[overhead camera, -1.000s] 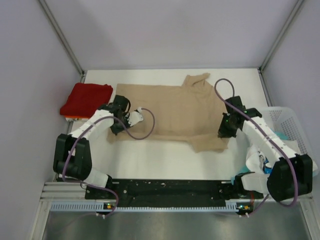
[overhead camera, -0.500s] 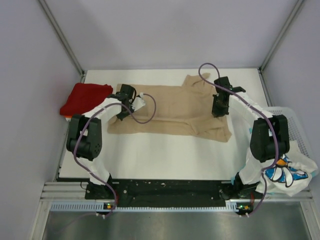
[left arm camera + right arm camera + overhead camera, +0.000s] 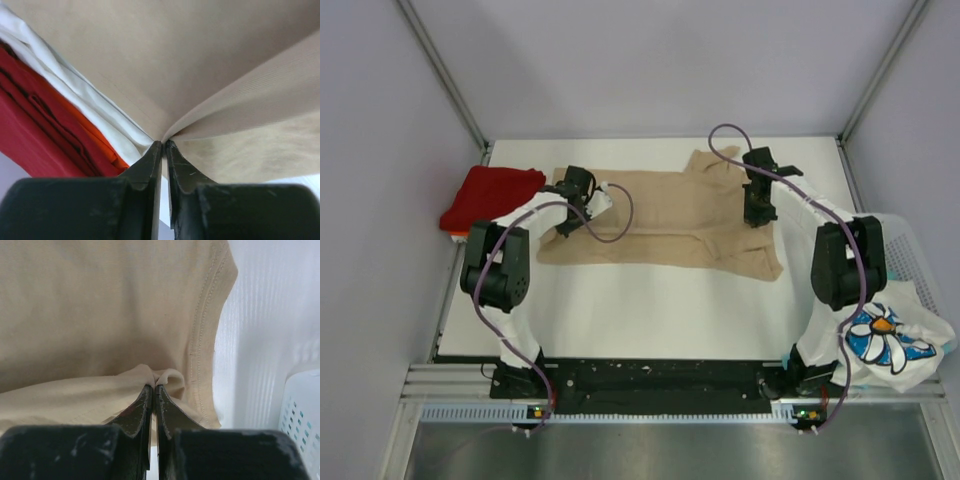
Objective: Fold and stack the t-shirts
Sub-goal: Fold the flattened tshirt in 1/3 of the way
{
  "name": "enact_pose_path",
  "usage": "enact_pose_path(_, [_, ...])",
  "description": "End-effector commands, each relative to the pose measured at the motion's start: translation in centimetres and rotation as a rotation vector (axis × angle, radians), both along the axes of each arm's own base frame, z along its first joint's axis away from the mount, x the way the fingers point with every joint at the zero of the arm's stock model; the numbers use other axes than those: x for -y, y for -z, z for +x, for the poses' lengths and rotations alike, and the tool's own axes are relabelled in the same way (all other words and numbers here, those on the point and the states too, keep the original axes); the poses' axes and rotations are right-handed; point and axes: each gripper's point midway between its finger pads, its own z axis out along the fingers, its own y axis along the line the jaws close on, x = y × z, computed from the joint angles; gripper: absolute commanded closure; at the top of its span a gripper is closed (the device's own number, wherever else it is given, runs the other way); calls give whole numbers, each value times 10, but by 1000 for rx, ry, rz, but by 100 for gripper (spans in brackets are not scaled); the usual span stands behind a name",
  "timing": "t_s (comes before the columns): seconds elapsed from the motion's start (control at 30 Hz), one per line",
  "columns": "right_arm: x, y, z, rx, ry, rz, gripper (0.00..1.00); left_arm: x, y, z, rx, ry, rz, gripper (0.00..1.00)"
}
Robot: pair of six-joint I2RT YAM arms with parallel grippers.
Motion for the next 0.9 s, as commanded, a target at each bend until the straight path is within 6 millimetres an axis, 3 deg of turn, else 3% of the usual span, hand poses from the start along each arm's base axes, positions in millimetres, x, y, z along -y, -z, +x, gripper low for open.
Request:
enact_pose_path(0.0, [13,-10,14,43,13,-74,100,-7,-25,40,155,-89,37,82])
enact_pose_path(0.13, [6,-9,31,57,14,-50,100,-16,-44,59,260,-155,74,71])
enact_pose_path(0.27, [-9,-4,54,57,10,3,95,0,-53,44,230,-111,-27,68])
enact_pose_path(0.33, [-10,-2,64,64,31,4,80,6,-49,23,175,-66,-79,67])
enact_pose_path(0.4, [-5,0,76,69,54,-3,51,8,-31,-4,105,-19,-99,67])
enact_pose_path(0.43, [-2,-3,83,74,72,1,42,8,-28,-13,86,-7,-101,67])
enact_pose_path(0.5, [2,-16,92,84,96,12,33,4,-15,-32,33,4,-93,67])
enact_pose_path(0.57, [3,-38,96,118,92,11,32,0,-8,-44,-1,4,-86,67])
enact_pose_path(0.63, [3,-57,87,144,80,14,32,-5,-1,-52,-25,-2,-86,68])
enact_pose_path(0.7, [5,-61,64,135,84,17,33,-11,4,-59,-47,-1,-84,69])
enact_pose_path(0.87, [13,-28,-4,12,116,33,36,-12,14,-83,-153,72,-107,68])
